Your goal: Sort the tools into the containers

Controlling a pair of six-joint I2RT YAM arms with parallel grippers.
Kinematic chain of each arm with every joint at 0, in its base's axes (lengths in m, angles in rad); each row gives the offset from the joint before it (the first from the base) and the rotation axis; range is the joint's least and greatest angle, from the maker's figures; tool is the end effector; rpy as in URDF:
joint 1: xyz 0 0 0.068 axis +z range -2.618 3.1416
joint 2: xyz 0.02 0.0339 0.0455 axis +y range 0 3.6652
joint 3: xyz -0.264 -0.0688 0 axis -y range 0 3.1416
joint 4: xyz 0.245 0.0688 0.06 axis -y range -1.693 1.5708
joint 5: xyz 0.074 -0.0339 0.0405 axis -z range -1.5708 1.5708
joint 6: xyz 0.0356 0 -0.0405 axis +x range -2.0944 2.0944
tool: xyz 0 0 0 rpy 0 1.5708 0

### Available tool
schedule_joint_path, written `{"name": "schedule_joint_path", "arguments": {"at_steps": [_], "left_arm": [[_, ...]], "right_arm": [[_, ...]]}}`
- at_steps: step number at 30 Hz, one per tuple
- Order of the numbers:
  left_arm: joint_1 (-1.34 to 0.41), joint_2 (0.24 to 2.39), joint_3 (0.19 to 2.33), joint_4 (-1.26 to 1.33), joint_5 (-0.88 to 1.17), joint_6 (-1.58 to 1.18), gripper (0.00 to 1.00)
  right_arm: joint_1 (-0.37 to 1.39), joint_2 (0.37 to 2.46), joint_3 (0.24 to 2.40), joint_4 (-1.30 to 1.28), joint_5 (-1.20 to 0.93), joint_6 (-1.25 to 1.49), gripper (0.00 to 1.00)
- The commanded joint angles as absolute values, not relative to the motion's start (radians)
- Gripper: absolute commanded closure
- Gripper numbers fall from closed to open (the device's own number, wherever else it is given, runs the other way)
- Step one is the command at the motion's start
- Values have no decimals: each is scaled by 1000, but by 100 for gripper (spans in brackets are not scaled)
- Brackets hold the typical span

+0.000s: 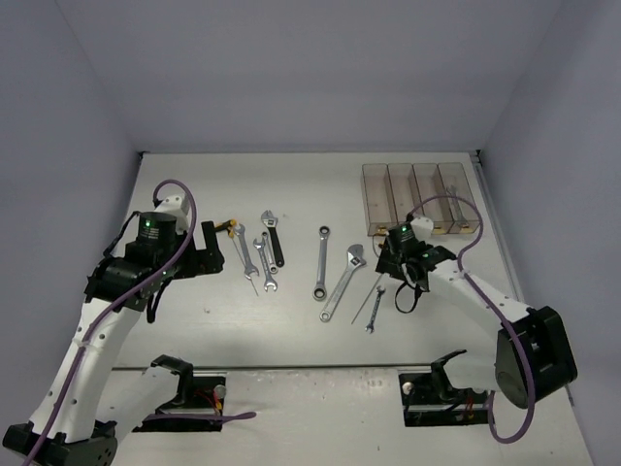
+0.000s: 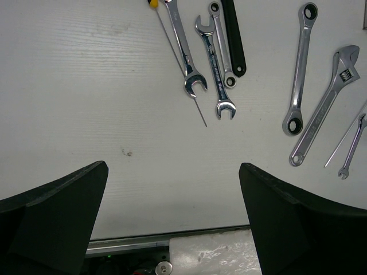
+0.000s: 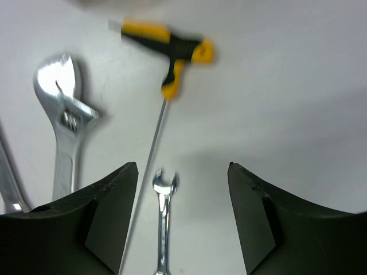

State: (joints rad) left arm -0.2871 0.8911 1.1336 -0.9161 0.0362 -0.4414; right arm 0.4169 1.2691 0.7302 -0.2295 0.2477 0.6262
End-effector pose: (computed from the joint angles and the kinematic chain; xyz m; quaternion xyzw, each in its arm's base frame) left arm 0.1561 -0.0474 0.3676 -0.0616 0.8988 -0.1697 0.3994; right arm 0.2419 0.0976 0.2159 0.1434 0.9035 0.0945 0.3927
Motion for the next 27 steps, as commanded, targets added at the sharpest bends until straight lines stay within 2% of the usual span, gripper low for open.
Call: {"name": "schedule_joint_path", "arguments": {"at_steps": [1,4,8,11,21,27], "left_arm": [[-299,875,1143,-881,55,-457,3],[-305,881,1144,-883,70,-446,3],[-306,881,1147,-881,77,-448,3],[-309,881,1140,-882,88,-448,3],[-310,874,1132,-884,97,-451,3],[-310,881,1140,-882,89,-449,3]], "right_arm": [[559,1243,701,-241,315,857,39],[665,1265,659,-242,333,944,40],[713,1303,612,-242,346,1009,41],[741,1348,602,-243,348,1038,46],[756,1358,575,-259,375,1092,55],[760,1306,597,-260,388,1059,54]]}}
